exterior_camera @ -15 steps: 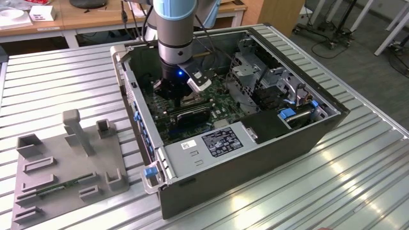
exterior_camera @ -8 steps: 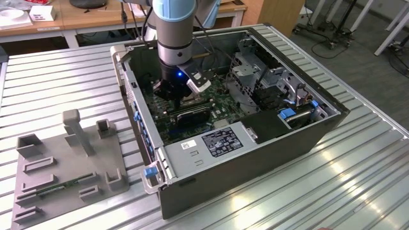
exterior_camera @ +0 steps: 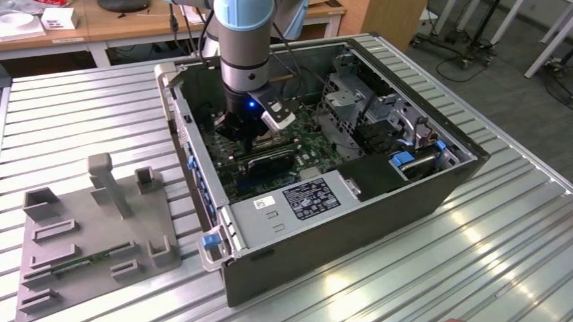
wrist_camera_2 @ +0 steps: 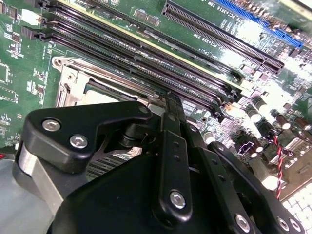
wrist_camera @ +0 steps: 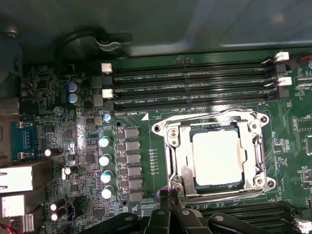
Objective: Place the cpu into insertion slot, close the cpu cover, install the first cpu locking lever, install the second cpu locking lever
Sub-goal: 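Install the second cpu locking lever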
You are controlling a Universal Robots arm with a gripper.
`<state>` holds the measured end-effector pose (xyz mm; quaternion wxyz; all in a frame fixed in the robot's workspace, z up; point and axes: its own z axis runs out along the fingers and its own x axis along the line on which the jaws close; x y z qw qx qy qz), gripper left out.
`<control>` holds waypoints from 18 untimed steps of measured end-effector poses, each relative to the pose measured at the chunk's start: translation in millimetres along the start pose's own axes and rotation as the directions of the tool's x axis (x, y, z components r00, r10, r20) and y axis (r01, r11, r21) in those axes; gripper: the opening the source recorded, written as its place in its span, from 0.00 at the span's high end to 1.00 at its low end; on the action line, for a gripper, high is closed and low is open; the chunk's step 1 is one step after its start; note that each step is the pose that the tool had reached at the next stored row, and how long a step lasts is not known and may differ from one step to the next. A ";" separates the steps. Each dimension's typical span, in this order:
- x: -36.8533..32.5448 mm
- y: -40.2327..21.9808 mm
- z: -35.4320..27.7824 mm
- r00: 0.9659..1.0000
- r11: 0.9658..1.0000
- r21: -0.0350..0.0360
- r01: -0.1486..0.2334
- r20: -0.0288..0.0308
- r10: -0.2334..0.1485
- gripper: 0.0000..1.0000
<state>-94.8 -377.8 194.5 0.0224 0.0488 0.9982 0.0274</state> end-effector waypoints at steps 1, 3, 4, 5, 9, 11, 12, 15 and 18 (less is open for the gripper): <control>0.0 0.0 0.0 1.000 1.000 0.000 0.000 0.000 0.000 0.90; 0.0 0.0 0.0 1.000 1.000 0.000 0.000 0.000 0.000 0.90; 0.0 -0.1 0.0 1.000 1.000 0.000 0.000 0.000 0.000 0.90; 0.0 -0.1 0.0 1.000 1.000 0.000 0.001 0.000 -0.001 0.90; 0.3 -0.2 0.0 1.000 1.000 0.000 0.001 0.000 -0.001 0.90; 0.9 -0.3 0.0 1.000 1.000 0.000 0.001 0.000 -0.001 0.90; 1.3 -0.3 0.0 1.000 1.000 0.000 0.001 0.000 -0.001 0.90; 2.2 -0.4 0.0 1.000 1.000 0.000 0.001 0.000 -0.001 0.90; 2.7 -0.5 0.0 1.000 1.000 0.000 0.001 0.000 -0.001 0.90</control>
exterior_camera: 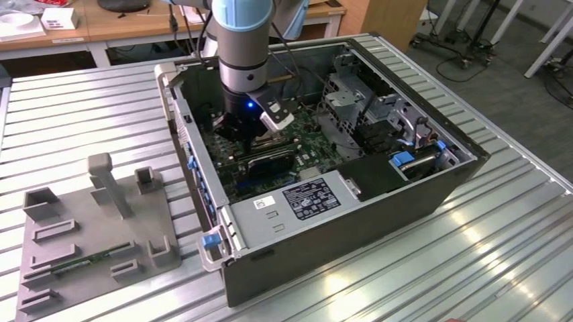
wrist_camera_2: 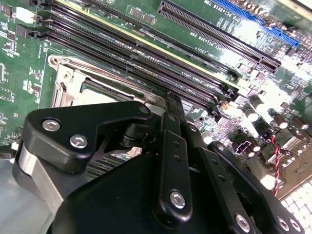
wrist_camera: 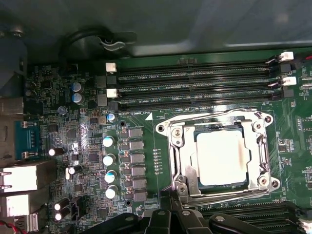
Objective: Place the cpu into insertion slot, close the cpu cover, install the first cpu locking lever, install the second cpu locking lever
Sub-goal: 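Install the second cpu locking lever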
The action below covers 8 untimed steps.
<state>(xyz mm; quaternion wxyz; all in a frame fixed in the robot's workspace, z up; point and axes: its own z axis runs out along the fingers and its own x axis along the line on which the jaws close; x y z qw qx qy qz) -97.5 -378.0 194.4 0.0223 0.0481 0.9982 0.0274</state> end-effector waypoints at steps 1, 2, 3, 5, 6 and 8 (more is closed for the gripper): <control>0.1 0.0 0.0 1.000 1.000 0.000 0.000 0.000 0.000 0.90; 0.1 0.0 0.0 1.000 1.000 0.000 0.000 0.000 0.000 0.90; 0.1 0.0 0.0 1.000 1.000 0.000 0.000 0.000 0.000 0.90; 0.1 0.0 0.0 1.000 1.000 0.000 0.000 0.000 0.000 0.90; 0.1 0.0 -0.2 1.000 1.000 0.000 0.000 0.000 0.000 0.90; 0.0 0.1 -1.3 1.000 1.000 -0.001 0.000 0.000 0.000 0.90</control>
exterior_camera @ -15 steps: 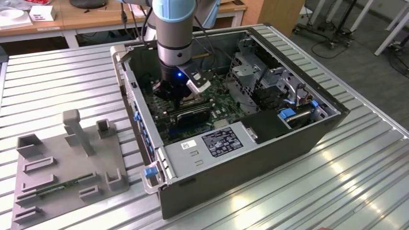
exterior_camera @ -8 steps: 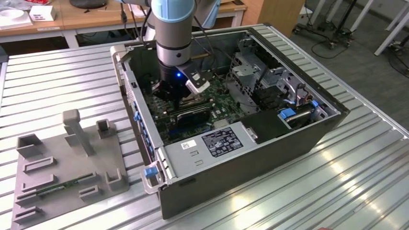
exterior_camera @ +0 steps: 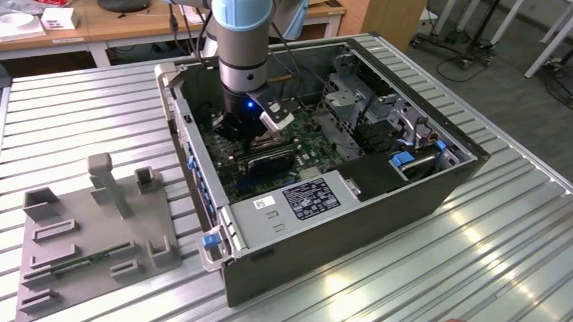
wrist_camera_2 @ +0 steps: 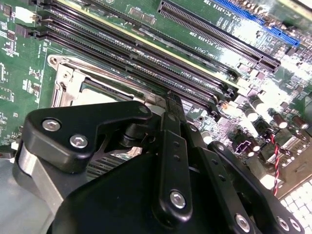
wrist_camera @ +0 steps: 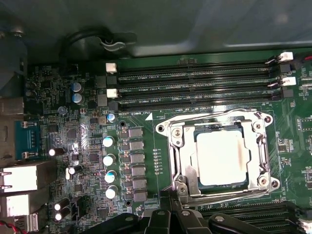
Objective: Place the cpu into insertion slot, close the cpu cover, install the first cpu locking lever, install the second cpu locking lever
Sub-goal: 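Install the second cpu locking lever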
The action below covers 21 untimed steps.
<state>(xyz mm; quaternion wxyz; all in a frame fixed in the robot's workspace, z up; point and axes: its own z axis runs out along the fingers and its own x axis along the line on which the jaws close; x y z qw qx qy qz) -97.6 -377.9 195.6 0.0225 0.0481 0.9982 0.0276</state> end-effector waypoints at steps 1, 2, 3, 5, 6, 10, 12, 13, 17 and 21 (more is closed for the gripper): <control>0.0 0.1 -0.8 1.000 1.000 0.000 0.000 0.000 0.000 0.90; -0.1 0.1 -1.7 1.000 1.000 0.000 0.000 0.000 0.000 0.90; -0.1 0.1 -2.5 1.000 1.000 0.000 0.000 0.000 0.000 0.90; -0.1 0.2 -3.6 1.000 1.000 0.000 0.000 0.000 0.000 0.90; -0.1 0.2 -4.1 1.000 1.000 0.000 0.000 0.000 0.000 0.90; -0.2 0.2 -4.5 1.000 1.000 0.001 0.000 0.000 0.000 0.90; -0.2 0.2 -4.6 1.000 1.000 0.005 0.000 0.000 0.000 0.90; -0.2 0.2 -4.6 1.000 1.000 0.006 0.000 0.000 0.000 0.90; -0.2 0.2 -4.6 1.000 1.000 0.007 0.000 0.000 0.000 0.90; -0.2 0.3 -6.6 1.000 1.000 0.007 0.000 0.000 0.000 0.90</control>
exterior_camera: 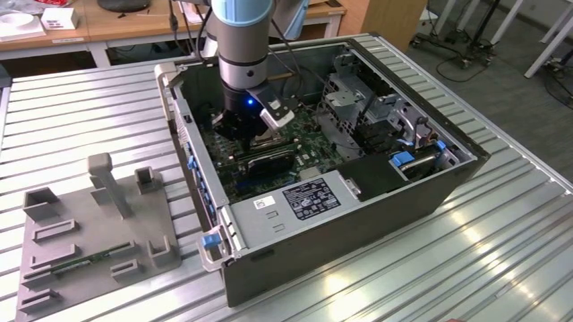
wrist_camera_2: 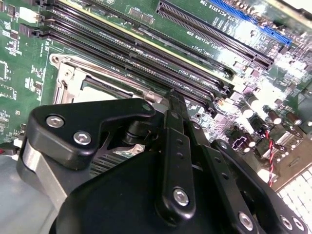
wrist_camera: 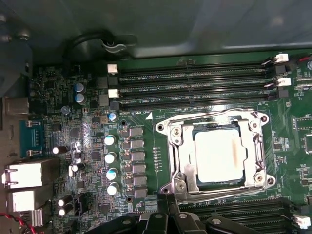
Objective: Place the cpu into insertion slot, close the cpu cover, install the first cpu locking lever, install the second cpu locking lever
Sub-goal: 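Install the second cpu locking lever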
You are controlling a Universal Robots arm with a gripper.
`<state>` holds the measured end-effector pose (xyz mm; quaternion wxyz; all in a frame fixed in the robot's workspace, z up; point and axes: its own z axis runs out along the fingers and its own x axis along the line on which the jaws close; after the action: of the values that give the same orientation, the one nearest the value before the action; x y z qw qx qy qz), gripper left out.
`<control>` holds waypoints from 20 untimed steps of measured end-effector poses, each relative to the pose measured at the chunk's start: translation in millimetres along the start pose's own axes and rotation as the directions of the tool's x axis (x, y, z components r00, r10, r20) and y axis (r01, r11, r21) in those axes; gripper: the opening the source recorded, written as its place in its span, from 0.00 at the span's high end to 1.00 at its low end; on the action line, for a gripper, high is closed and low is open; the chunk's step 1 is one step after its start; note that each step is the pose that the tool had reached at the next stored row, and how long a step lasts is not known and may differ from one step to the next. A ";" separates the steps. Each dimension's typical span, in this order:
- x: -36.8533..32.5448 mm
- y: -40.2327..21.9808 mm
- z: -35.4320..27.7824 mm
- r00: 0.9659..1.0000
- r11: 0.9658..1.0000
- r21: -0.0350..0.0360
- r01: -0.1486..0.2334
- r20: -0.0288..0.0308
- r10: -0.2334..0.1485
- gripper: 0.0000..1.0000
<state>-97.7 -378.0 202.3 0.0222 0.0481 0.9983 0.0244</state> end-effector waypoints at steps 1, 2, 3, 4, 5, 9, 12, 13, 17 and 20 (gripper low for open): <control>-0.1 0.0 -1.0 1.000 1.000 0.000 0.000 0.000 0.000 0.90; -0.1 0.1 -2.0 1.000 1.000 0.000 0.000 0.000 0.000 0.90; -0.1 0.1 -2.5 1.000 1.000 0.000 0.000 0.000 0.000 0.90; -0.1 0.2 -2.5 1.000 1.000 0.000 0.000 0.000 0.000 0.90; -0.1 0.4 -2.5 1.000 1.000 0.000 0.000 0.000 0.000 0.90; 0.0 1.2 -2.4 1.000 1.000 -0.006 0.000 0.004 0.000 0.90; 0.0 1.3 -2.3 1.000 1.000 -0.018 -0.001 0.006 0.001 0.90; 0.0 1.3 -2.2 1.000 1.000 -0.025 -0.001 0.007 0.001 0.90; 0.2 1.2 -0.7 1.000 0.999 -0.046 -0.002 0.007 0.002 0.90; 0.4 1.2 1.1 1.000 0.999 -0.054 -0.002 0.007 0.003 0.90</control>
<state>-97.9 -376.7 201.3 0.0269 0.0488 0.9971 0.0510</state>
